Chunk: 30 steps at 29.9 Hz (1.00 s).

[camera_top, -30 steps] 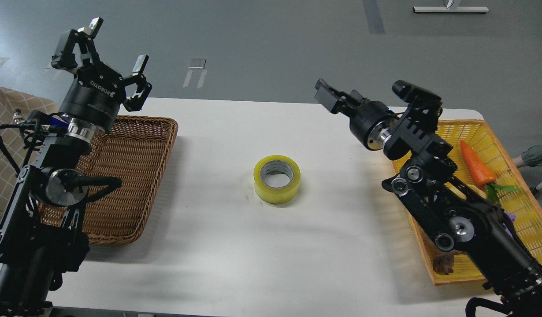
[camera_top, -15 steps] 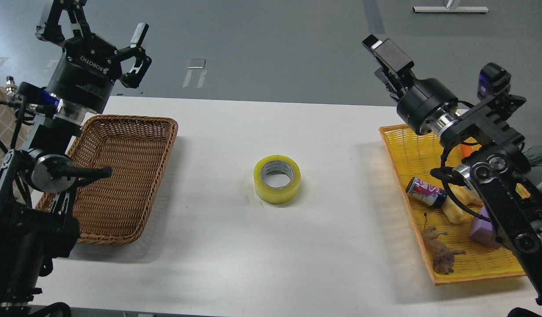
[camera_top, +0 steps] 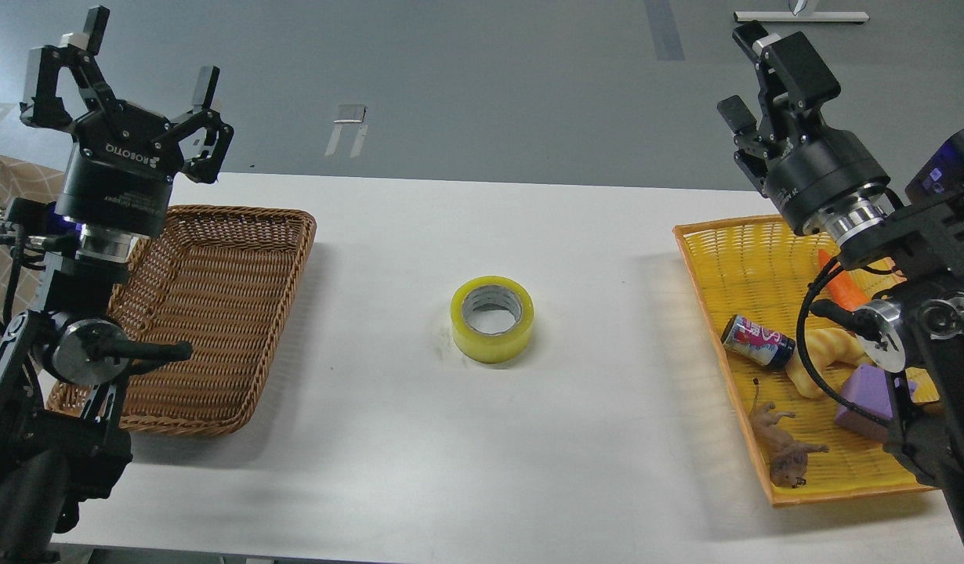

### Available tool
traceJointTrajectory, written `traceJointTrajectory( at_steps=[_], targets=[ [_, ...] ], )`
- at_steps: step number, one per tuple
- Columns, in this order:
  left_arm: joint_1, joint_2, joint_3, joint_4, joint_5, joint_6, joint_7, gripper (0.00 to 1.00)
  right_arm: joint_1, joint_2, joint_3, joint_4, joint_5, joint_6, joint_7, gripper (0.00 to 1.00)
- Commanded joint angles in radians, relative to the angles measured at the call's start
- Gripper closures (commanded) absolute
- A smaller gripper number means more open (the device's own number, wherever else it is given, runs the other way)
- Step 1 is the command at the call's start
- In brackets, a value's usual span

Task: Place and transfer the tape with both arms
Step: 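Set the tape roll on the table, open the right gripper and withdraw, then reach the left gripper toward the tape roll on the table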

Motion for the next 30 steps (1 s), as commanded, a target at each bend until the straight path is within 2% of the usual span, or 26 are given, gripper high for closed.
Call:
traceJointTrajectory(
  at_steps=[1, 9, 11, 18, 20, 21, 23, 24, 25, 30],
  targets=[
    [-0.008, -0.011, 0.021, 0.006, 0.060, 0.000, -0.004, 0.01, -0.014, 0.000, 0.006, 0.000, 0.001, -0.004, -0.001, 0.01],
    [-0.038, -0.005, 0.049, 0.008, 0.093, 0.000, 0.002, 0.01, -0.023, 0.000, 0.024, 0.066, 0.005, 0.008, 0.010, 0.00],
    [-0.046, -0.002, 0.049, 0.008, 0.105, 0.000, 0.001, 0.01, -0.037, -0.012, 0.017, 0.093, 0.005, 0.040, 0.010, 0.00],
    [-0.106, 0.055, 0.111, 0.071, 0.267, 0.000, 0.005, 0.01, -0.066, -0.023, 0.070, 0.133, 0.005, 0.071, 0.010, 0.00],
    [-0.112, 0.072, 0.185, 0.072, 0.406, 0.000, -0.005, 0.01, -0.070, -0.023, 0.078, 0.135, 0.005, 0.071, 0.010, 0.00],
    [-0.118, 0.088, 0.210, 0.072, 0.563, 0.000, -0.013, 0.02, -0.080, -0.019, 0.082, 0.135, 0.005, 0.071, 0.010, 0.00],
    [-0.123, 0.108, 0.231, 0.072, 0.803, 0.000, -0.060, 0.02, -0.103, -0.011, 0.089, 0.132, 0.005, 0.071, 0.019, 0.00],
    [-0.123, 0.110, 0.233, 0.071, 0.871, 0.028, -0.082, 0.01, -0.112, -0.009, 0.092, 0.130, 0.005, 0.071, 0.027, 0.00],
    [-0.129, 0.107, 0.240, 0.069, 1.016, 0.103, -0.123, 0.01, -0.136, -0.003, 0.098, 0.129, 0.005, 0.071, 0.047, 0.00],
    [-0.186, 0.136, 0.380, 0.066, 1.230, 0.133, -0.120, 0.02, -0.150, -0.002, 0.144, 0.129, 0.005, 0.071, 0.064, 0.00]
  ],
)
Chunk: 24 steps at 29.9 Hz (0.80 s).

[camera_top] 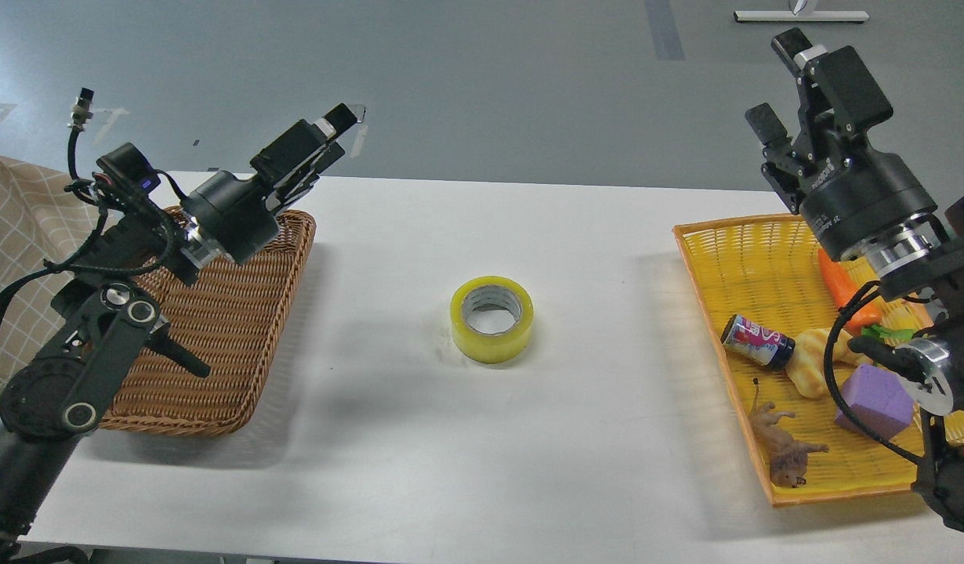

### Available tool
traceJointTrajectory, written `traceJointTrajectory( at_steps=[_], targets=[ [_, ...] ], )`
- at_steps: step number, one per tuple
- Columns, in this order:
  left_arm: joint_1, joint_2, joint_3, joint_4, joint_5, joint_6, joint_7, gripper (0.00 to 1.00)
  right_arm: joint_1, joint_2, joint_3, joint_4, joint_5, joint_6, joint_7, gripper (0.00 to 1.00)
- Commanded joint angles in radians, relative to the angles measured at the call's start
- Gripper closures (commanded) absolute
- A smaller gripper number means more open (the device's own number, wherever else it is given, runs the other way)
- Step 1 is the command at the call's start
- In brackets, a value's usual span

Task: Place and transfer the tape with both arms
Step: 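Reach the left gripper toward the tape roll on the table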

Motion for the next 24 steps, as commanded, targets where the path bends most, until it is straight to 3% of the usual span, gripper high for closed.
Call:
traceJointTrajectory(
  at_steps=[1, 8, 12, 18, 24],
  targets=[
    [-0.051, 0.031, 0.125, 0.006, 0.180, 0.021, 0.004, 0.02, -0.008, 0.000, 0.040, -0.002, 0.000, -0.002, 0.007, 0.00],
    [-0.113, 0.022, 0.299, 0.050, 0.323, 0.041, 0.010, 0.02, -0.038, -0.003, 0.094, -0.005, 0.000, -0.005, 0.007, 0.00],
    [-0.149, -0.002, 0.460, 0.136, 0.324, 0.100, 0.007, 0.02, -0.074, -0.011, 0.142, 0.002, 0.000, -0.005, 0.007, 0.00],
    [-0.223, -0.062, 0.579, 0.259, 0.324, 0.195, 0.007, 0.02, -0.092, -0.011, 0.157, 0.002, 0.000, -0.003, 0.007, 0.00],
    [-0.272, -0.103, 0.644, 0.337, 0.324, 0.228, 0.017, 0.02, -0.094, 0.000, 0.148, 0.005, 0.000, -0.002, 0.007, 0.00]
  ],
)
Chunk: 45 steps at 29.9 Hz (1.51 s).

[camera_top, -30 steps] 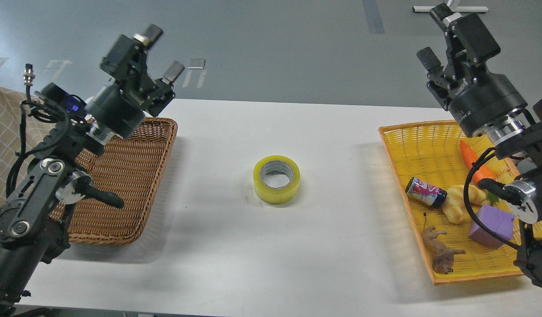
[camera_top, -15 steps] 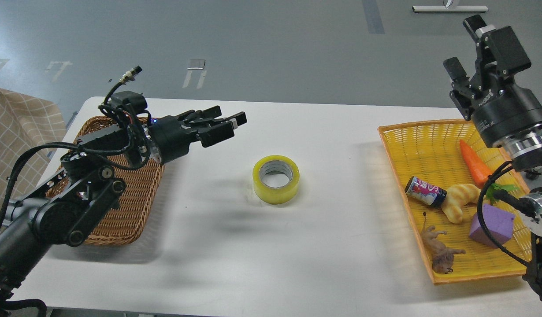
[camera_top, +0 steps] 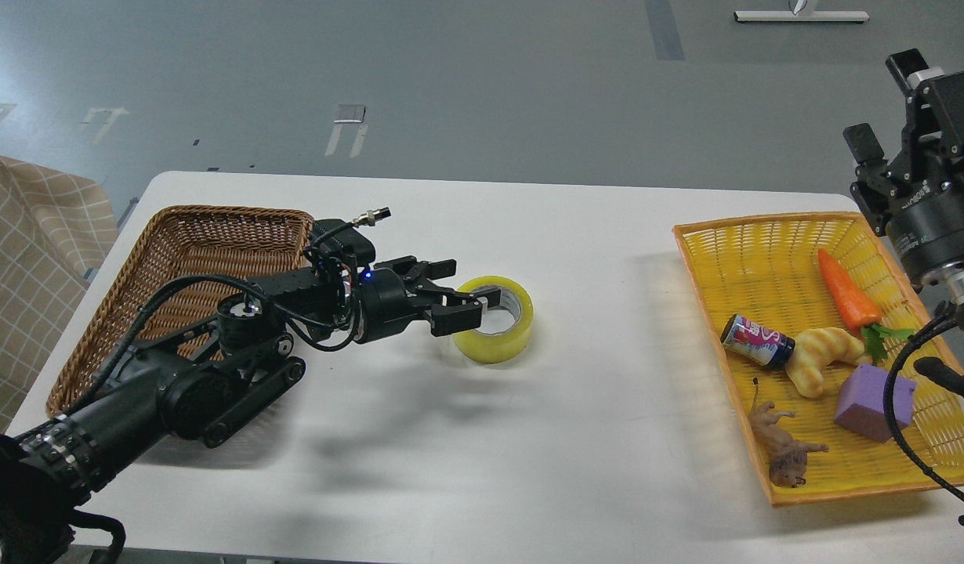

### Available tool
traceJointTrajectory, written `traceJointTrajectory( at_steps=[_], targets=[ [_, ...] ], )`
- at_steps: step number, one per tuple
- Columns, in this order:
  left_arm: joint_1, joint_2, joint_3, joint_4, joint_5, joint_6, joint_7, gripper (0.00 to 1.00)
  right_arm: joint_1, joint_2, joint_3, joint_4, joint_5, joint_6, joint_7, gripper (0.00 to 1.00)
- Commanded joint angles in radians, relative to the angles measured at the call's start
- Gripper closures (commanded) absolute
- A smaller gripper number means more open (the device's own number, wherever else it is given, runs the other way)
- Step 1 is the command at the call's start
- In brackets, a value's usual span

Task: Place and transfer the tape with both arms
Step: 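Reach the left gripper toward the tape roll on the table, then close the left gripper on the tape roll's rim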

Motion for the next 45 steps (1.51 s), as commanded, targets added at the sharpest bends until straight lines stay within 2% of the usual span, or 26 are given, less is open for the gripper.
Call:
traceJointTrajectory(
  at_steps=[1, 9, 16, 37, 38, 45],
  targets=[
    [-0.022, -0.009, 0.027, 0.040, 0.000, 0.011, 0.005, 0.02, -0.001, 0.003, -0.010, 0.001, 0.000, 0.001, 0.000, 0.00],
    [-0.054, -0.022, 0.025, 0.050, -0.002, 0.031, 0.059, 0.02, 0.002, 0.015, -0.015, 0.000, 0.000, 0.003, 0.000, 0.00],
    [-0.056, -0.070, 0.019, 0.038, -0.031, 0.063, 0.054, 0.02, 0.000, 0.015, -0.018, -0.003, 0.000, 0.003, -0.002, 0.00],
    [-0.043, -0.143, 0.010, 0.055, -0.036, 0.065, 0.070, 0.02, -0.015, 0.017, -0.003, -0.002, 0.000, -0.005, -0.002, 0.00],
    [-0.040, -0.159, 0.009, 0.056, -0.051, 0.059, 0.059, 0.02, -0.015, 0.017, -0.004, -0.002, 0.000, -0.005, -0.002, 0.00],
    [-0.040, -0.166, 0.004, 0.057, -0.163, 0.063, 0.064, 0.01, -0.015, 0.015, -0.003, -0.002, 0.000, -0.005, -0.002, 0.00]
  ],
)
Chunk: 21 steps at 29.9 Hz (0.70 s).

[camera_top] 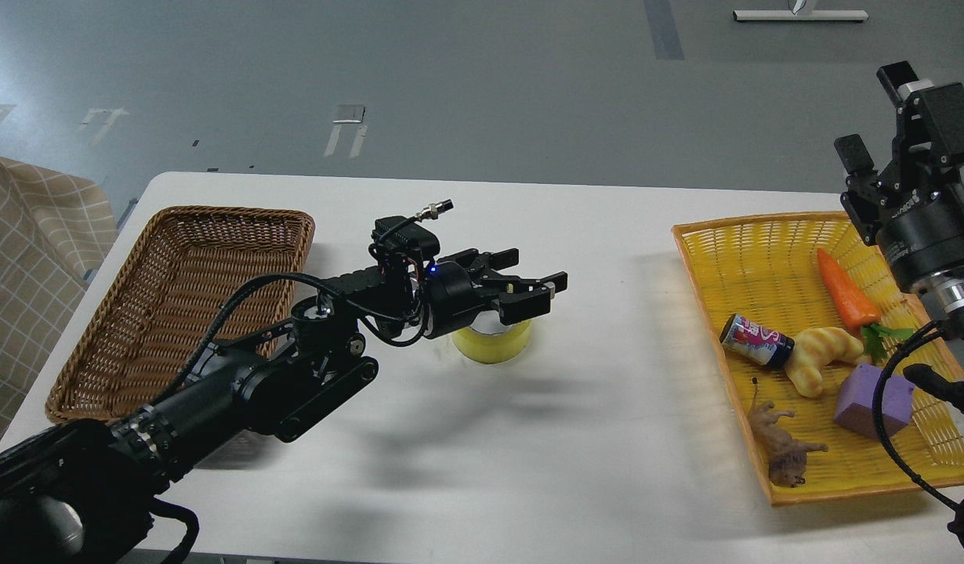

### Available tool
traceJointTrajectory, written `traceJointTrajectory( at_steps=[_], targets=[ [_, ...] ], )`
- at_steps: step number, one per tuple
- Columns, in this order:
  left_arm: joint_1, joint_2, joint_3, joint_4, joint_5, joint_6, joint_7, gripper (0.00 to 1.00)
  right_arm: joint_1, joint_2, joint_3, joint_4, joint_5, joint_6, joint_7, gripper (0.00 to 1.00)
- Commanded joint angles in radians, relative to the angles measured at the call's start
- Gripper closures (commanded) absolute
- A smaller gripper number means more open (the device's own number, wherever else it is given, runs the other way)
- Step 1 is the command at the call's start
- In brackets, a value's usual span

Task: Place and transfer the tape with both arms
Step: 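Close the left gripper on the tape roll's rim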

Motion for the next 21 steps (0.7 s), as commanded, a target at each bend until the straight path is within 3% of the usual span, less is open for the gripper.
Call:
traceJointTrajectory(
  at_steps=[1, 13, 15, 19, 21],
  targets=[
    [-0.001, 0.001, -0.002, 0.000, -0.023, 0.003, 0.002, 0.01, 0.000, -0.001, 0.001, 0.000, 0.000, 0.000, 0.000, 0.00],
    [-0.015, 0.004, -0.013, 0.023, -0.038, 0.003, 0.007, 0.02, 0.005, 0.002, -0.001, -0.002, 0.000, 0.000, 0.000, 0.00],
    [-0.018, 0.007, -0.010, 0.050, -0.035, 0.003, 0.022, 0.02, 0.006, 0.002, -0.001, -0.003, 0.000, -0.001, 0.000, 0.00],
    [-0.036, -0.007, -0.010, 0.095, -0.034, 0.003, 0.113, 0.02, 0.009, 0.002, -0.001, -0.006, 0.000, 0.000, 0.000, 0.00],
    [-0.041, -0.007, -0.007, 0.107, -0.031, 0.003, 0.125, 0.02, 0.012, 0.000, -0.001, -0.008, 0.000, 0.000, 0.000, 0.00]
  ],
)
